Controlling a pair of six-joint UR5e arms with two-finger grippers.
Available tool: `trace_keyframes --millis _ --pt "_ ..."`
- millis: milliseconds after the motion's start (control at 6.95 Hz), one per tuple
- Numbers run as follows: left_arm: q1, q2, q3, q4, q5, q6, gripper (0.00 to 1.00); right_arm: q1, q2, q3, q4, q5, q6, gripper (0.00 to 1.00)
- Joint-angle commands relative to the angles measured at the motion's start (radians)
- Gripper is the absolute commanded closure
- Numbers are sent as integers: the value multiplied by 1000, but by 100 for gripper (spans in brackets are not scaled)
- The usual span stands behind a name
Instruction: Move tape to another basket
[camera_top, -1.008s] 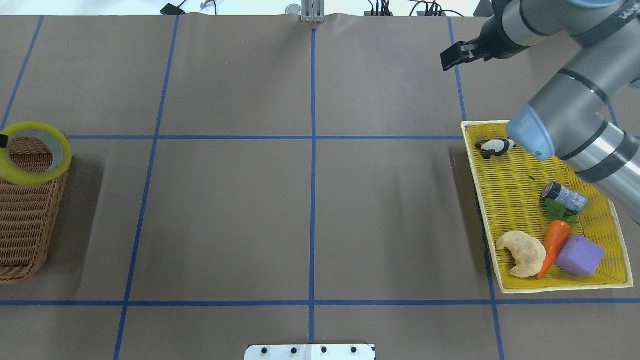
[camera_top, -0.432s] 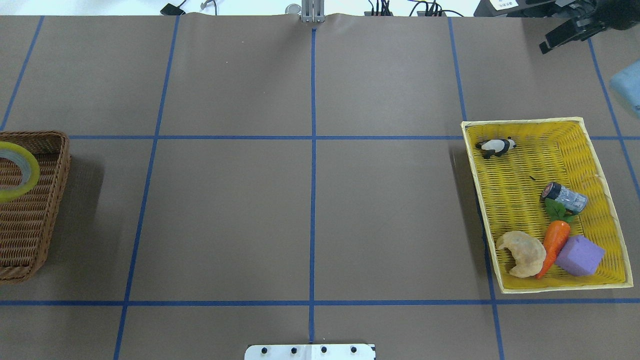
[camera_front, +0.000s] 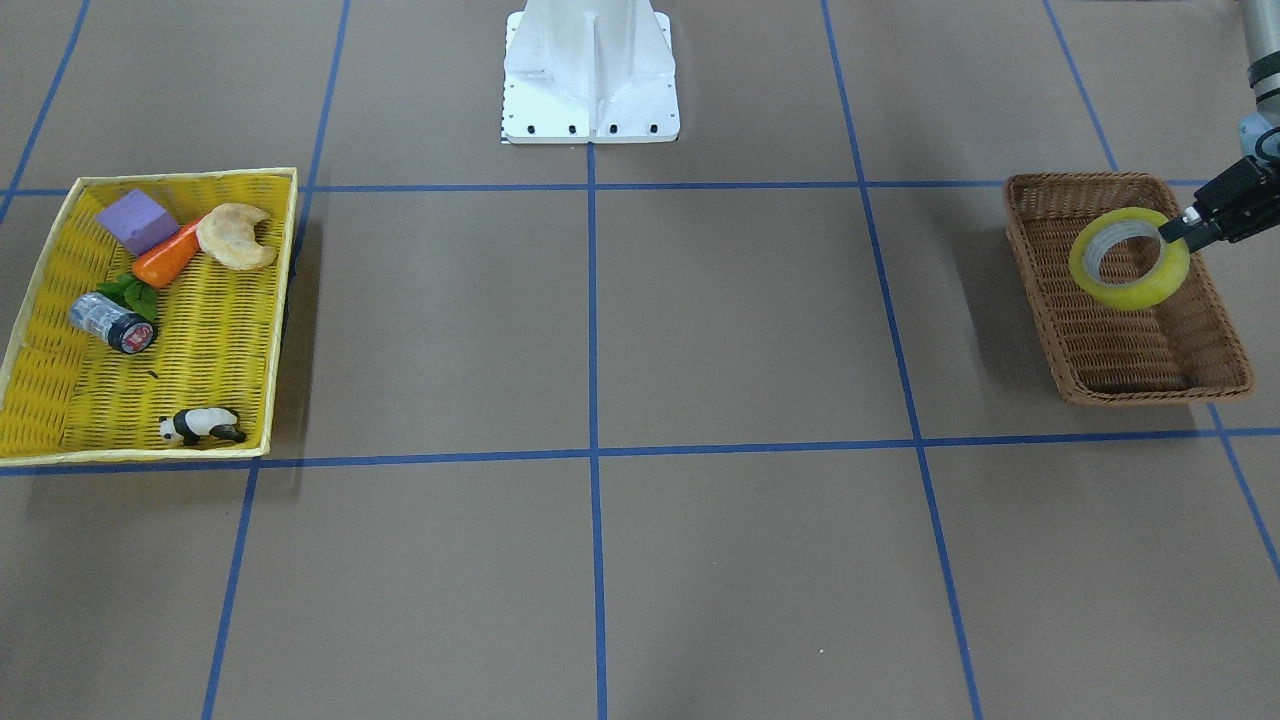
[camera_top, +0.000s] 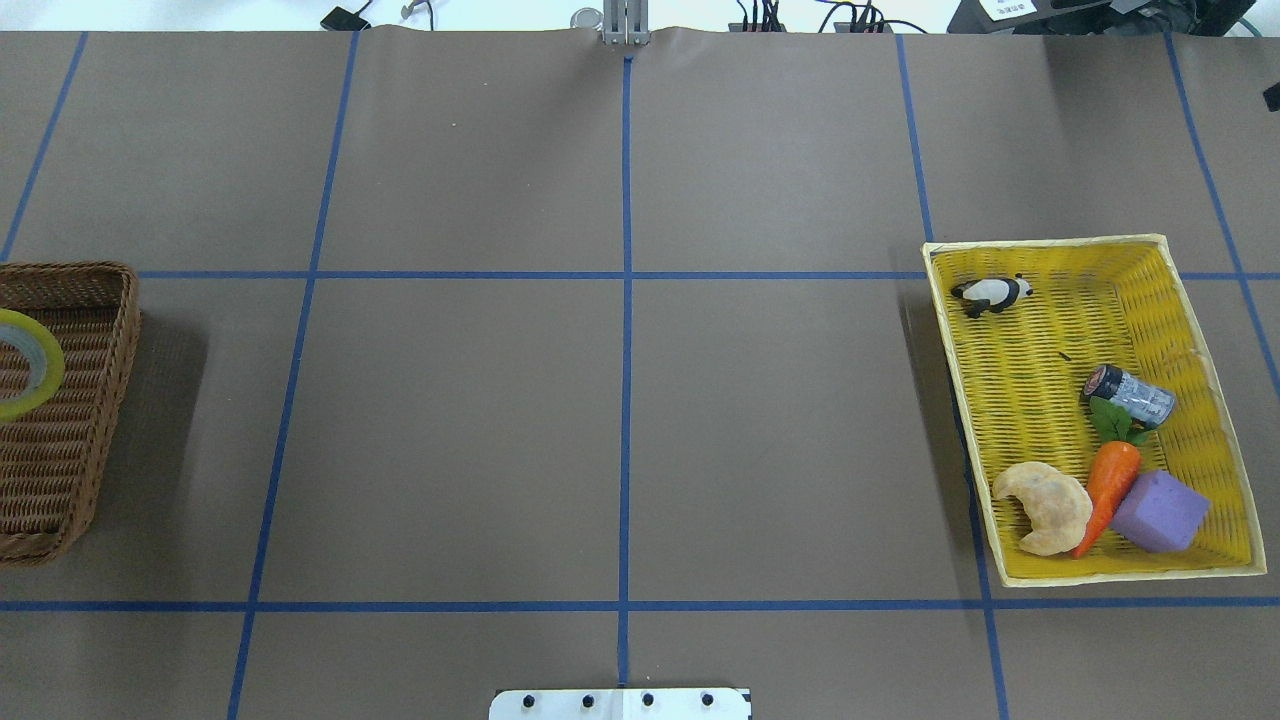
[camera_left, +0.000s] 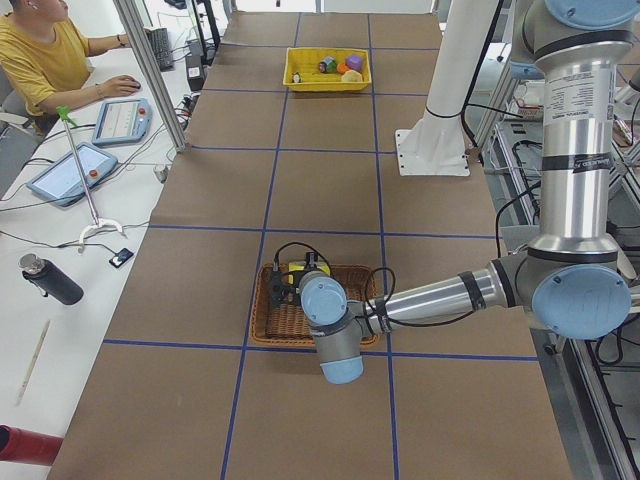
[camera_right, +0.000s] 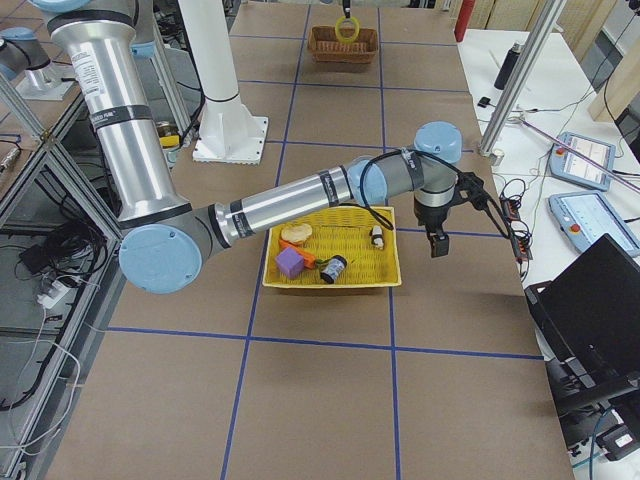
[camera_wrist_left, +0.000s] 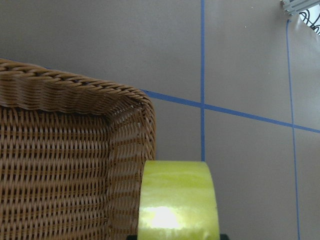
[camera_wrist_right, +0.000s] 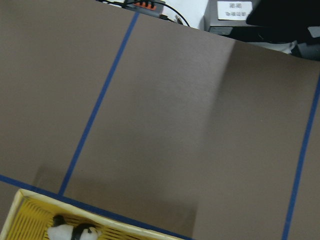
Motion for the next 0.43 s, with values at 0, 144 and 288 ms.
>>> trace_keyframes --millis 0,144,288 --pt "1 -4 31 -20 9 4 75 78 -111 -19 -21 -3 -34 0" --pt "1 -13 58 -25 10 5 75 79 -141 -32 -13 -46 -110 0" --pt "4 -26 100 -63 15 5 72 79 -149 -33 -13 -55 -147 0"
